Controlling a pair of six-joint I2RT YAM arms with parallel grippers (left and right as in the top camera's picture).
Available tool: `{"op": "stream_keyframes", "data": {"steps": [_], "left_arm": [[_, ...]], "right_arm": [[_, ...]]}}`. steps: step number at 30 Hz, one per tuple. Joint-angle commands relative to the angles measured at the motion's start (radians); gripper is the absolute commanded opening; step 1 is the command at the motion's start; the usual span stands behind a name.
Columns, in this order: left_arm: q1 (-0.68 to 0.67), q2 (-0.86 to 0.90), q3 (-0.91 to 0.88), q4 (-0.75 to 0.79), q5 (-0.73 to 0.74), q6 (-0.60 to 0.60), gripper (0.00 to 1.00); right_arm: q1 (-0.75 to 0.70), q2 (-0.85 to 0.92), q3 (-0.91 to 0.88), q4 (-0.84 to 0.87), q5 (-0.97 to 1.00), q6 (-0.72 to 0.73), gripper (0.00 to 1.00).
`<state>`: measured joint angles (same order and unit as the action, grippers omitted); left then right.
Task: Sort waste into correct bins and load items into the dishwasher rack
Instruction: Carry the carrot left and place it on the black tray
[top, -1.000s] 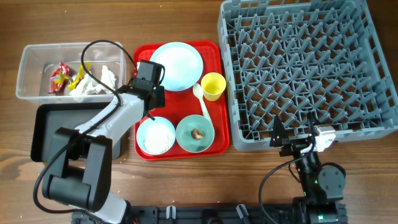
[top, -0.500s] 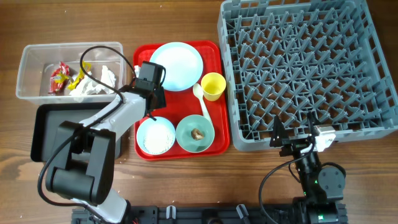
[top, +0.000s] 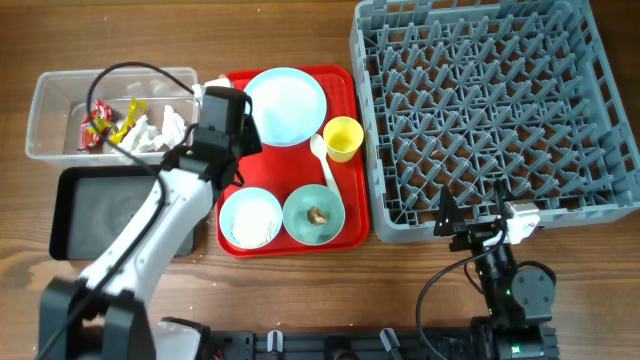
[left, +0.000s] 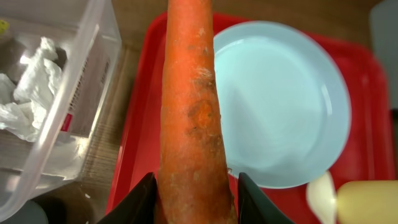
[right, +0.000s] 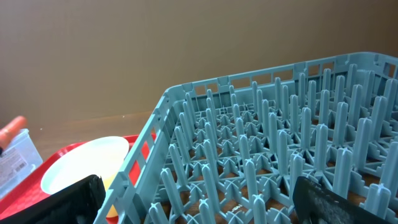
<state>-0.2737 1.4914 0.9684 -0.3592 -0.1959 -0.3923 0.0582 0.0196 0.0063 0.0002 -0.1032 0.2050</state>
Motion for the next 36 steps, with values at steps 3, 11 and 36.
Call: {"op": "stream_keyframes", "data": {"steps": [3,11,36], "left_arm": [[0.050,-0.166,0.002,-0.009,-0.007,-0.180,0.22],[0.352,-0.345,0.002,-0.220,0.001,-0.412,0.10],[0.711,-0.331,-0.406,-0.307,-0.040,-0.596,0.15]], "right_arm": [[0.004,-0.002,-0.001,0.005,0.011,0.007,1.00],[0.004,-0.002,-0.001,0.005,0.011,0.007,1.00],[0.004,-0.002,-0.001,0.005,0.011,0.007,1.00]]}}
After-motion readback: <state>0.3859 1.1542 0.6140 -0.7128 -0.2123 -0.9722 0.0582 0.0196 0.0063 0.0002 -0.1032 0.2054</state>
